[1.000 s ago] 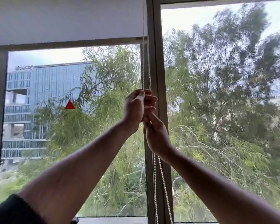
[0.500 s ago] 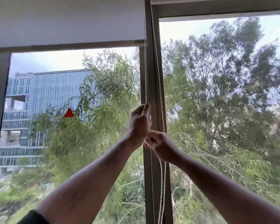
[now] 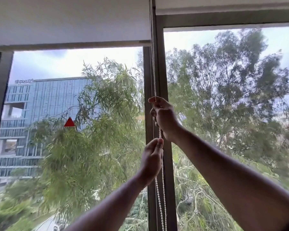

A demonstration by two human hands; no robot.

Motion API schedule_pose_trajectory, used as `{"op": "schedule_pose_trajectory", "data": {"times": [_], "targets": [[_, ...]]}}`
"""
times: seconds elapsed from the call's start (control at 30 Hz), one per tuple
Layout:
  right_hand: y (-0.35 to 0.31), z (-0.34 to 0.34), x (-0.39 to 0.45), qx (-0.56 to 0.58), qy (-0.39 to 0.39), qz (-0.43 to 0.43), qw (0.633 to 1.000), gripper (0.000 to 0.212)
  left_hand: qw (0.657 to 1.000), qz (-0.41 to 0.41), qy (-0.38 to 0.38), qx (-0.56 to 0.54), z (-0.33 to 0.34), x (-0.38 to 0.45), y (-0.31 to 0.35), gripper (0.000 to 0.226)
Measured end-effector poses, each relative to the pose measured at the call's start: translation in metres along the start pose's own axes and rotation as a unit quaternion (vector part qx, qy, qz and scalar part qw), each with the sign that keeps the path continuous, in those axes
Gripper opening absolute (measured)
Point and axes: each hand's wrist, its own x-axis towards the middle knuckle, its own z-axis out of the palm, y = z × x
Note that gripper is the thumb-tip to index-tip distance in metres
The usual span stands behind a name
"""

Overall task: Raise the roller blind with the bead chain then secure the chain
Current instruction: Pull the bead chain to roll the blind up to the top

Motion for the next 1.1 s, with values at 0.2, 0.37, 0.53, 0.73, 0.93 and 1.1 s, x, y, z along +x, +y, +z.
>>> {"op": "schedule_pose_trajectory", "data": {"times": [0.2, 0.37, 0.53, 0.73, 0.93, 1.1], "targets": [[-0.001, 0.003, -0.002, -0.065, 0.043, -0.099, 0.992, 0.046, 0.996, -0.050, -0.030, -0.060, -0.021, 0.023, 0.022, 0.049], [0.012, 0.013, -0.013, -0.100, -0.007, -0.118, 0.988, 0.028, 0.994, -0.028, 0.036, -0.101, -0.035, 0.064, 0.066, 0.045], [0.037, 0.011, -0.033, -0.150, -0.023, -0.152, 0.977, 0.035, 0.993, -0.007, 0.017, -0.113, -0.035, 0.096, 0.124, 0.036], [0.045, -0.008, -0.039, -0.231, -0.045, -0.213, 0.948, 0.030, 0.992, -0.011, 0.036, -0.122, -0.018, 0.102, 0.154, 0.024], [0.044, -0.032, -0.037, -0.257, -0.156, -0.139, 0.944, 0.025, 0.995, 0.068, 0.043, -0.060, -0.013, 0.090, 0.129, 0.031], [0.007, -0.045, -0.015, -0.193, -0.266, 0.069, 0.942, 0.044, 0.992, 0.121, 0.046, 0.002, -0.012, 0.081, 0.118, 0.022]]}}
